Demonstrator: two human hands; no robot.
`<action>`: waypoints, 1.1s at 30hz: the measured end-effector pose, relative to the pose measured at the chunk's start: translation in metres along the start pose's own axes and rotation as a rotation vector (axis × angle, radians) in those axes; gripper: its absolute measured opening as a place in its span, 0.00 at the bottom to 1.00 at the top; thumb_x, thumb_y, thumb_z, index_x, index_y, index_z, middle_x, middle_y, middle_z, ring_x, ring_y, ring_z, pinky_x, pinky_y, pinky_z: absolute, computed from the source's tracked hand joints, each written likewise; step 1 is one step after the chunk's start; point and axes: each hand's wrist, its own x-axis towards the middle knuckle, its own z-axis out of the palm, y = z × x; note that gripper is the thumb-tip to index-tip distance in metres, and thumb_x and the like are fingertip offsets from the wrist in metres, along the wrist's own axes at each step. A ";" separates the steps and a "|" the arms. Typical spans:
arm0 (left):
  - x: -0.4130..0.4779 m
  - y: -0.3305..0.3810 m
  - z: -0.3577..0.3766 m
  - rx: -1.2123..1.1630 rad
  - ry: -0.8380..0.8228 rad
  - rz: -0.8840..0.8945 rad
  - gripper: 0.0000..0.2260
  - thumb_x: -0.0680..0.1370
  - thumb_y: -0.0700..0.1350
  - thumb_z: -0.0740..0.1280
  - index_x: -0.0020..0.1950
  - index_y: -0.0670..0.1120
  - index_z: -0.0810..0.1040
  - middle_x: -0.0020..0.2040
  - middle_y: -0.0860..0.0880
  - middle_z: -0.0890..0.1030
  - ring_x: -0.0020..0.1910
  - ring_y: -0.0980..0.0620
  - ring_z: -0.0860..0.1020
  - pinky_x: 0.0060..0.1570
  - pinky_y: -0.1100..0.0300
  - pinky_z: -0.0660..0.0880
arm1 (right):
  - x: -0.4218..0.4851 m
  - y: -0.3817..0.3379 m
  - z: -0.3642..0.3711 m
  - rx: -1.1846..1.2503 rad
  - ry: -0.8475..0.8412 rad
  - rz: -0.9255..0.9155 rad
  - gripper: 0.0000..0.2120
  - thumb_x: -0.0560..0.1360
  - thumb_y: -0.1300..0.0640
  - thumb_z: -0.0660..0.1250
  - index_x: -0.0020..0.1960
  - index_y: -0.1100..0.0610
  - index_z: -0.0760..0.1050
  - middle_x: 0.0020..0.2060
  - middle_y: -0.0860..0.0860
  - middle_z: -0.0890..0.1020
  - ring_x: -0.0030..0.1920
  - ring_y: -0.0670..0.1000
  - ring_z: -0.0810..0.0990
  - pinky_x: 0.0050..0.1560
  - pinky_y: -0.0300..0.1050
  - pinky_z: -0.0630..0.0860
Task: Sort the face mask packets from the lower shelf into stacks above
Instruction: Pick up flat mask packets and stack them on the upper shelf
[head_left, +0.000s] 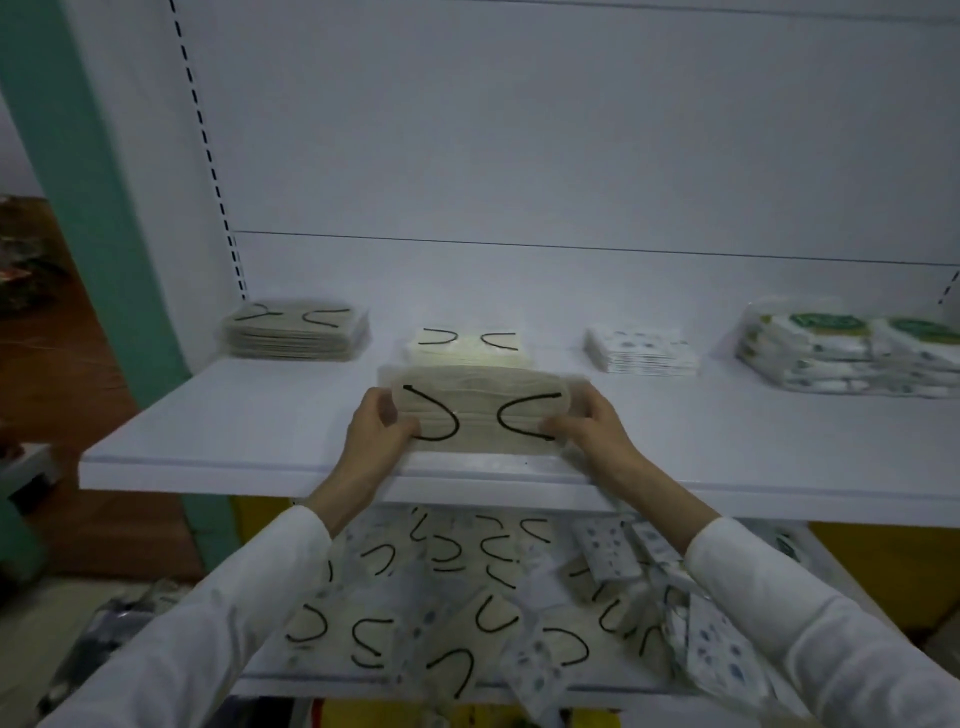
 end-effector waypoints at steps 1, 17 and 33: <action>-0.001 -0.002 0.001 0.002 0.007 0.003 0.09 0.75 0.35 0.63 0.44 0.46 0.66 0.39 0.51 0.67 0.38 0.53 0.67 0.37 0.60 0.64 | -0.003 0.002 0.001 -0.031 -0.004 -0.001 0.24 0.66 0.61 0.71 0.61 0.55 0.72 0.54 0.49 0.79 0.54 0.49 0.78 0.51 0.46 0.77; 0.001 -0.005 -0.045 0.342 0.087 0.112 0.06 0.79 0.36 0.58 0.42 0.39 0.70 0.37 0.45 0.72 0.37 0.49 0.69 0.34 0.60 0.64 | 0.013 -0.010 0.018 -0.591 -0.065 -0.227 0.10 0.78 0.61 0.59 0.40 0.55 0.73 0.35 0.48 0.77 0.37 0.49 0.74 0.38 0.37 0.68; 0.185 0.000 -0.239 0.260 0.289 0.196 0.09 0.72 0.35 0.71 0.41 0.49 0.76 0.33 0.49 0.80 0.34 0.50 0.79 0.38 0.59 0.74 | 0.170 -0.087 0.214 -0.255 0.092 -0.098 0.11 0.73 0.65 0.65 0.54 0.59 0.78 0.35 0.52 0.80 0.32 0.47 0.77 0.30 0.32 0.73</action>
